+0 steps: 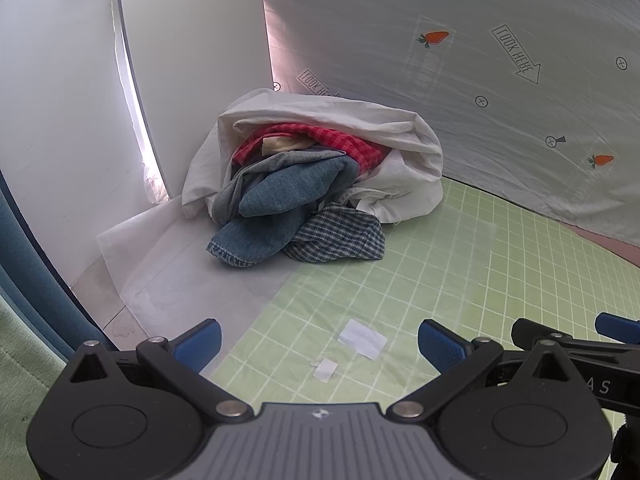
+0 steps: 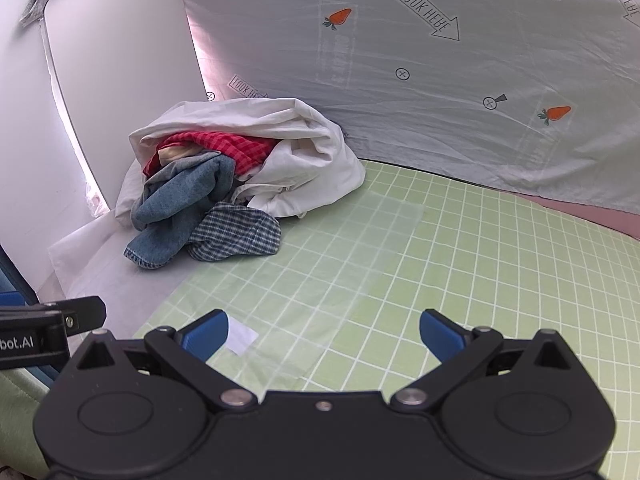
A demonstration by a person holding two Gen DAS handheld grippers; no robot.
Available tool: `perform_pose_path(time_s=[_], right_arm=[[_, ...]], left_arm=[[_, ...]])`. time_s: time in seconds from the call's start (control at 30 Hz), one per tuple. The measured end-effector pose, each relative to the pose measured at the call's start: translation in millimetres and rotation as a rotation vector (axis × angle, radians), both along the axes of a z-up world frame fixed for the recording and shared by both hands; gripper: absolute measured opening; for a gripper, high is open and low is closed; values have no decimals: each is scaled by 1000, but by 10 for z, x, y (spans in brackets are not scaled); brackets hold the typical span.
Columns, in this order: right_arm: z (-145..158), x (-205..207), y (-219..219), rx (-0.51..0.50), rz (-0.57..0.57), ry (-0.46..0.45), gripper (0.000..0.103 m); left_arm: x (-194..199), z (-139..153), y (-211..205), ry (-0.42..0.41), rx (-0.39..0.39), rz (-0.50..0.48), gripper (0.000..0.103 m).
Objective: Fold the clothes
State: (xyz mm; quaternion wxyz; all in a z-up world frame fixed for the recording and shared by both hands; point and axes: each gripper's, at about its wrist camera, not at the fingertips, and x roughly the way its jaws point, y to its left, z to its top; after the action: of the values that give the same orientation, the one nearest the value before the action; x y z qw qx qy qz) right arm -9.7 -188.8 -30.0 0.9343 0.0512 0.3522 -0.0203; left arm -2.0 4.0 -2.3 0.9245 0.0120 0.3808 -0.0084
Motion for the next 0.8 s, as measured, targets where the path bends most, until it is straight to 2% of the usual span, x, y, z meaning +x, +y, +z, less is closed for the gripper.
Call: perform_pose_path(time_s=[0.63,0.8], right_arm=[[-25,-75,-158,6,-9,-1,103],[-34,-114,-262,-22,-16,-8,103]], left_arm=[[-120,8,-210,3,6,2,103],[-207,-25,-338,29,16,19,103]])
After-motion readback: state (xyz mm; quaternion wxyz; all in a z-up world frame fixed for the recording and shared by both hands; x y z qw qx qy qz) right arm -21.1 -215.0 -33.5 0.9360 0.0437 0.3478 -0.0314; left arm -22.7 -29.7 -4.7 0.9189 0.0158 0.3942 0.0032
